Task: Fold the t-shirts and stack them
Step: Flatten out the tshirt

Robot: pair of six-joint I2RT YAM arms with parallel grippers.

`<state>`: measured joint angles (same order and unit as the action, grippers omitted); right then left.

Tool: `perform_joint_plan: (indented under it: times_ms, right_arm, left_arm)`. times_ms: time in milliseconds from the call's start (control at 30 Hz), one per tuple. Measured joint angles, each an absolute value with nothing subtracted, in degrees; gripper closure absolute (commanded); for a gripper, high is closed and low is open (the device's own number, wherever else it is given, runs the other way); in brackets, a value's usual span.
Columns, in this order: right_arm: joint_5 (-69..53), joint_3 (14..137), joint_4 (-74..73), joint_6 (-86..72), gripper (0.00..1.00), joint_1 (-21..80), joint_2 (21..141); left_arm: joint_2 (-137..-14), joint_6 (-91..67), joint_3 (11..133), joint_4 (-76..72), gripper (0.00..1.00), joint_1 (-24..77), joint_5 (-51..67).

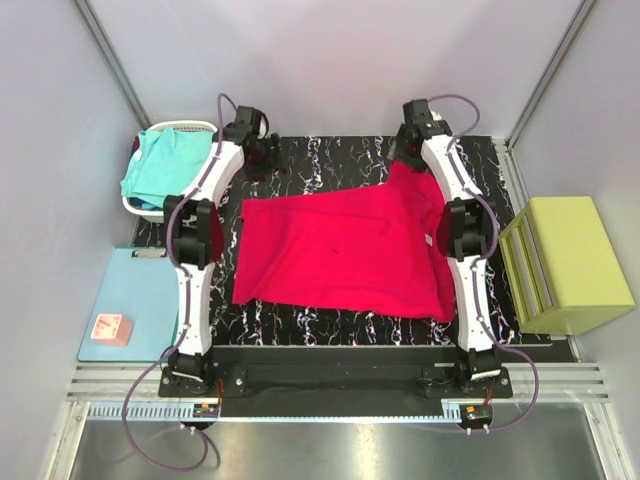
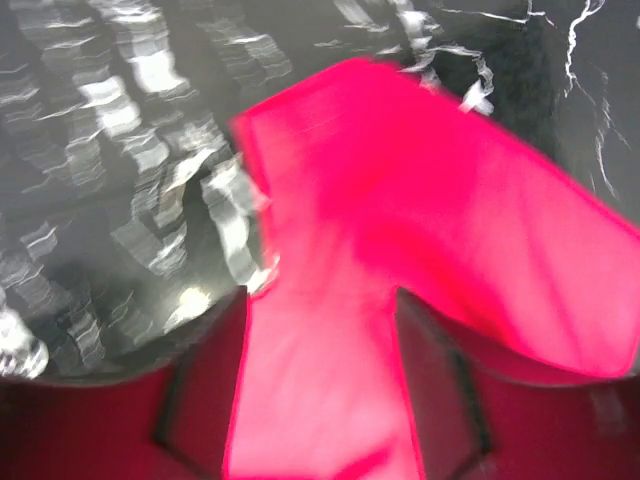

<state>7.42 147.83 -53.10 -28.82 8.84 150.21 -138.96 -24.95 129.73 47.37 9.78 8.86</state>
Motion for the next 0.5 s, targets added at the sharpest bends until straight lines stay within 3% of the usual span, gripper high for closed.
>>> perform_joint_plan:
  times_ms: [100, 200, 367, 500]
  right_arm:
    - [11.4, 140.0, -52.6, -27.3, 0.12, 13.6, 139.0]
    - [13.2, 128.0, -49.7, -26.5, 0.12, 18.7, 124.5]
    - [14.3, 96.5, -41.7, -28.3, 0.26, 23.4, 97.2]
    - [18.1, 77.0, -41.6, -32.2, 0.30, 25.3, 86.2]
  left_arm:
    - [-125.6, -25.0, 120.7, 46.3, 0.01, 13.0, 5.6]
    - [-109.6, -25.8, 108.6, 41.7, 0.01, 16.6, 4.2]
    - [-84.1, -30.2, 80.4, 30.3, 0.01, 20.9, 4.4]
    - [-72.6, -34.9, 58.0, 24.1, 0.01, 22.1, 3.7]
